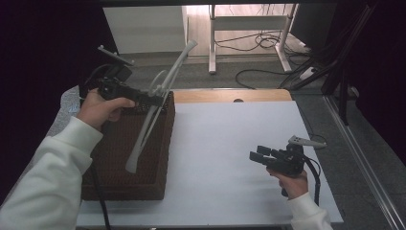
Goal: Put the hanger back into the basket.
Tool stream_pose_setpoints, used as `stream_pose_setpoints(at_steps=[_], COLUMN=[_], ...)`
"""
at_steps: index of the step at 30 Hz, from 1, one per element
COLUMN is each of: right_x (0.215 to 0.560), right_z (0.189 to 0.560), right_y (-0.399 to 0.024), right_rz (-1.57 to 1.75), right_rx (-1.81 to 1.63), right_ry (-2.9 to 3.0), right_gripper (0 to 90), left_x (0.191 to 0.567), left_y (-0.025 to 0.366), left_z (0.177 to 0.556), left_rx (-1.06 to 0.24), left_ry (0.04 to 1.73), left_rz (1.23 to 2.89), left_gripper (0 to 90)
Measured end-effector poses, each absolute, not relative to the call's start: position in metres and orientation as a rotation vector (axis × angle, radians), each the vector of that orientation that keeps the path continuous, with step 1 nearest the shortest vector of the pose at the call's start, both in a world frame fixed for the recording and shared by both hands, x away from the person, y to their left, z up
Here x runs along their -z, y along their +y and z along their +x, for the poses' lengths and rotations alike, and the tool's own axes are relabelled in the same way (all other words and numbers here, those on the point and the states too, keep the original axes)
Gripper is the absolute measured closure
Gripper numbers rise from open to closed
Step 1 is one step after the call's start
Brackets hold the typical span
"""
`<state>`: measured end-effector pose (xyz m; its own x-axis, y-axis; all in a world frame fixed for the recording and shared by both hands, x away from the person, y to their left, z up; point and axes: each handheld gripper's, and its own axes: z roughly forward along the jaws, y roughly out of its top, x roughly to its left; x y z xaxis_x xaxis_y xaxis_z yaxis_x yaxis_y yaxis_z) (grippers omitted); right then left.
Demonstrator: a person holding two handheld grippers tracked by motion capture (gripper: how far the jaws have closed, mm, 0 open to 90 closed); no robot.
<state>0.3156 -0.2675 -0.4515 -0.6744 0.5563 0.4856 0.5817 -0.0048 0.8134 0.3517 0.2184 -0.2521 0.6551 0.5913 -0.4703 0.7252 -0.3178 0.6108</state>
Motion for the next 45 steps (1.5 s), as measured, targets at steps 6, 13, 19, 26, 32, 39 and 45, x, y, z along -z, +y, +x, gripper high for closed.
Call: stream_pose_setpoints(at_steps=[6, 13, 19, 26, 32, 39, 45], right_x=[0.453, 0.454, 0.455, 0.457, 0.458, 0.46, 0.46], right_z=[0.316, 0.317, 0.317, 0.318, 0.319, 0.32, 0.32], right_y=[-0.267, -0.268, -0.268, -0.267, -0.268, -0.269, -0.269], right_rz=[-1.26, -1.269, -1.277, -1.28, -1.285, -1.298, -1.302], right_rx=[1.811, 1.81, 1.804, 1.805, 1.804, 1.796, 1.794], right_ry=[-2.201, -2.199, -2.197, -2.197, -2.197, -2.194, -2.193], right_gripper=[36.7, 36.7, 36.8, 36.8, 36.8, 36.9, 36.9], left_x=[0.273, 0.296, 0.31, 0.326, 0.341, 0.356, 0.369], left_y=[0.237, 0.264, 0.278, 0.286, 0.294, 0.297, 0.301], left_z=[0.354, 0.358, 0.358, 0.359, 0.361, 0.363, 0.366], left_rx=[0.211, 0.213, 0.227, 0.249, 0.261, 0.294, 0.302], left_ry=[1.064, 1.115, 1.117, 1.126, 1.14, 1.125, 1.17], left_rz=[2.07, 2.085, 2.136, 2.157, 2.164, 2.214, 2.199], left_gripper=[82.0, 82.0, 82.0, 82.0, 82.0, 81.9, 81.8])
